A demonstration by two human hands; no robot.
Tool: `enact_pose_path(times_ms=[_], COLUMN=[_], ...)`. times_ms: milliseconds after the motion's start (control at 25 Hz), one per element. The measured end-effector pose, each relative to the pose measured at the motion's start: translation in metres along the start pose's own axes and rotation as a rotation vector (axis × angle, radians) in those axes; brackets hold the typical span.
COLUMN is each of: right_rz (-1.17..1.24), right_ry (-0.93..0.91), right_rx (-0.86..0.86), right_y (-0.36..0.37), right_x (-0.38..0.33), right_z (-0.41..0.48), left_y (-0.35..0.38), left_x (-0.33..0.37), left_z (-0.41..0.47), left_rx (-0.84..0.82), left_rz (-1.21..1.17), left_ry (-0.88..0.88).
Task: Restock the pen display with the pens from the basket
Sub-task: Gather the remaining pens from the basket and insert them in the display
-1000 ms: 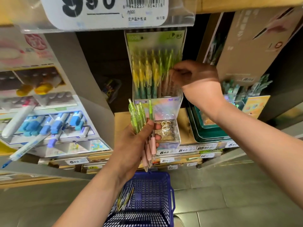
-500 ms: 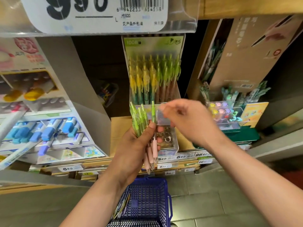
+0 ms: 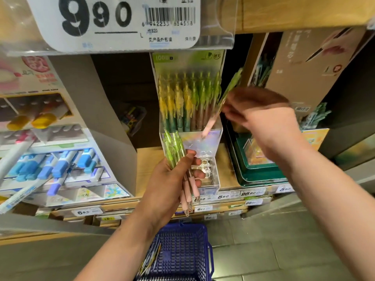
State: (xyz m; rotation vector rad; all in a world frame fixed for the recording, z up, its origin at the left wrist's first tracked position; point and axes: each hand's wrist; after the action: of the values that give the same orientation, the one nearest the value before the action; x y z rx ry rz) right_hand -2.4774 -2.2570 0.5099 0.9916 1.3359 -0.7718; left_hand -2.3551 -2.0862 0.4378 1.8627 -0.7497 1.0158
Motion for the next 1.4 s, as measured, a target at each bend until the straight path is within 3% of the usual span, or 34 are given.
enact_pose_path(times_ms=[120,320,520,840,1080,1280,1400], right_rz=[-0.059,-0.426,-0.771,-0.914,-0.848,-0.614,-0.472], right_ry=[-0.191,-0.358,-0.34,-0.288,-0.178,0.071,0.096], right_rx=[0.09,0.071,0.051,0.029,0.017,-0.267,-0.283], right_y=[0.002,0.014,0.024,0.02,0.008,0.012,0.014], right_x=[-0.014,-0.004,0.004,0.022,0.021,0.033,0.035], right_z=[0.023,0.026,0.02,0.015,0.0,-0.04,-0.042], left_y=[0.001,0.0,0.001,0.005,0.01,0.011,0.009], left_x=[-0.001,-0.003,-0.002,0.0,0.005,0.004,0.003], left_z=[-0.001,-0.003,-0.004,-0.004,-0.001,0.001,0.001], left_rx=[0.012,0.004,0.016,0.009,-0.011,-0.012,-0.012], left_rz=[-0.016,-0.01,0.025,0.021,0.02,0.087,0.101], left_ry=[-0.019,-0.033,-0.016,0.008,0.033,0.037,0.037])
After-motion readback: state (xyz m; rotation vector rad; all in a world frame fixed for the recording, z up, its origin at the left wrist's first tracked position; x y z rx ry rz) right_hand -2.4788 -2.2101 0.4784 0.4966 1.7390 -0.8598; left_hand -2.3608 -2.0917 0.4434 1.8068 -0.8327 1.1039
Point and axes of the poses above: each hand's wrist, its own z-axis towards the middle knuckle, its own y-axis out of the palm, x = y × z, and after that the axes turned 1 degree about y, right-handed
